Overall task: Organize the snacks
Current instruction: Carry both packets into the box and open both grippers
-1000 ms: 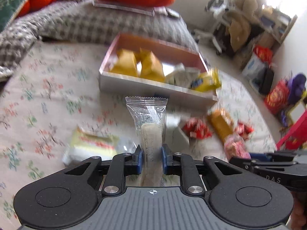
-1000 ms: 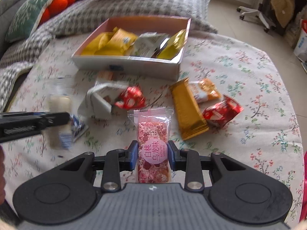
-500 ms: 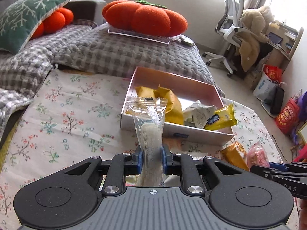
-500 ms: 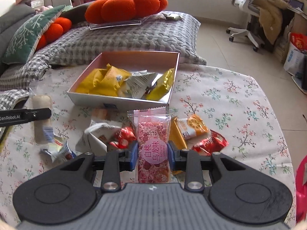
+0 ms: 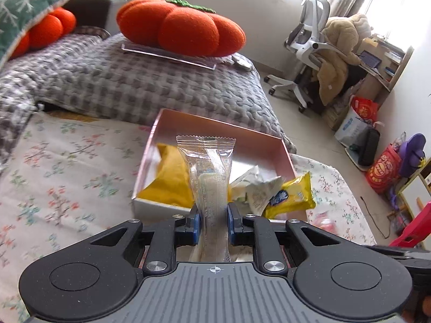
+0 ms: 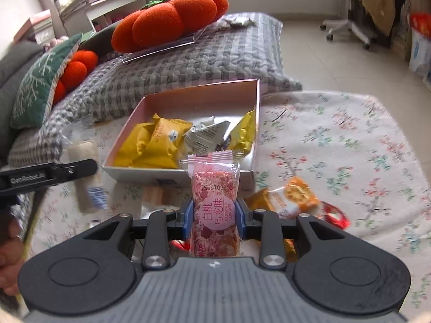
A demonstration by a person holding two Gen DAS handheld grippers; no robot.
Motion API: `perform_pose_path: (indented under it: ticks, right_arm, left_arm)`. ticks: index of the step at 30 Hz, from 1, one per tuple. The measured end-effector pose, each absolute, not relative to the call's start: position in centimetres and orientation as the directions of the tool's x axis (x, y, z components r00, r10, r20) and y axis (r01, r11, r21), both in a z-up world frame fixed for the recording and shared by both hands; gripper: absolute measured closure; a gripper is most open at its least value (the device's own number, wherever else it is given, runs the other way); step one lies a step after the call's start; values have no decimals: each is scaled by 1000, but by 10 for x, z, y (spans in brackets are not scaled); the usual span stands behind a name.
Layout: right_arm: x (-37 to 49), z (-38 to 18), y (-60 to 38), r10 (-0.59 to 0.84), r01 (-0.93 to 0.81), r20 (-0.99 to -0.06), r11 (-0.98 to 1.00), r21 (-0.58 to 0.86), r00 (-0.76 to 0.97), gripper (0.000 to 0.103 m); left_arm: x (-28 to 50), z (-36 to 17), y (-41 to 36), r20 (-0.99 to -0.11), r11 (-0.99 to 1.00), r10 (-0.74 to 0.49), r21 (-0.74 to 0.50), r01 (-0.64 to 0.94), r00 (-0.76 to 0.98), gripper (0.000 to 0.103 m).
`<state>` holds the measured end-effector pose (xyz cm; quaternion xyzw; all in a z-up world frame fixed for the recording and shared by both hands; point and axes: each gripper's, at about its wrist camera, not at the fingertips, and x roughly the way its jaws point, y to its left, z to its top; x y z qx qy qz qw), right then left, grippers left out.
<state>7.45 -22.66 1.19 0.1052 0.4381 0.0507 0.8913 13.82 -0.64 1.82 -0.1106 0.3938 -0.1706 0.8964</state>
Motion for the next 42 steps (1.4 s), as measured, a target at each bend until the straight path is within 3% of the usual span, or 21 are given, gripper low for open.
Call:
perform_pose_path:
  ticks: [10, 22, 31, 33, 35, 36, 42]
  right_arm:
    - [125, 3, -244, 391, 83, -686, 832, 548, 613, 75]
    - [167, -20, -251, 281, 191, -726, 848, 494, 628, 74]
    - [171, -20, -245, 196, 174, -672, 880, 442, 715, 72]
    - [169, -10, -248, 187, 172, -654, 879, 445, 733, 61]
    - [164, 6, -250, 167, 157, -617, 887, 435, 769, 53]
    - [161, 13, -250, 152, 150, -605, 896, 418, 781, 46]
    - [148, 24, -254, 97, 157, -652, 934, 320, 752, 43]
  left_arm:
    - [198, 14, -36, -630, 860, -496, -453, 236, 597, 86]
    - [233, -28, -76, -714, 913, -408, -330, 242, 569, 86]
    - [236, -29, -77, -704, 925, -380, -306, 227, 600, 83]
    - [233, -16, -72, -679, 919, -391, -317, 232, 621, 79]
    - [228, -3, -66, -649, 911, -410, -328, 250, 641, 59]
    - [225, 3, -63, -637, 915, -399, -319, 246, 659, 55]
    - [211, 23, -35, -637, 947, -306, -282, 155, 708, 46]
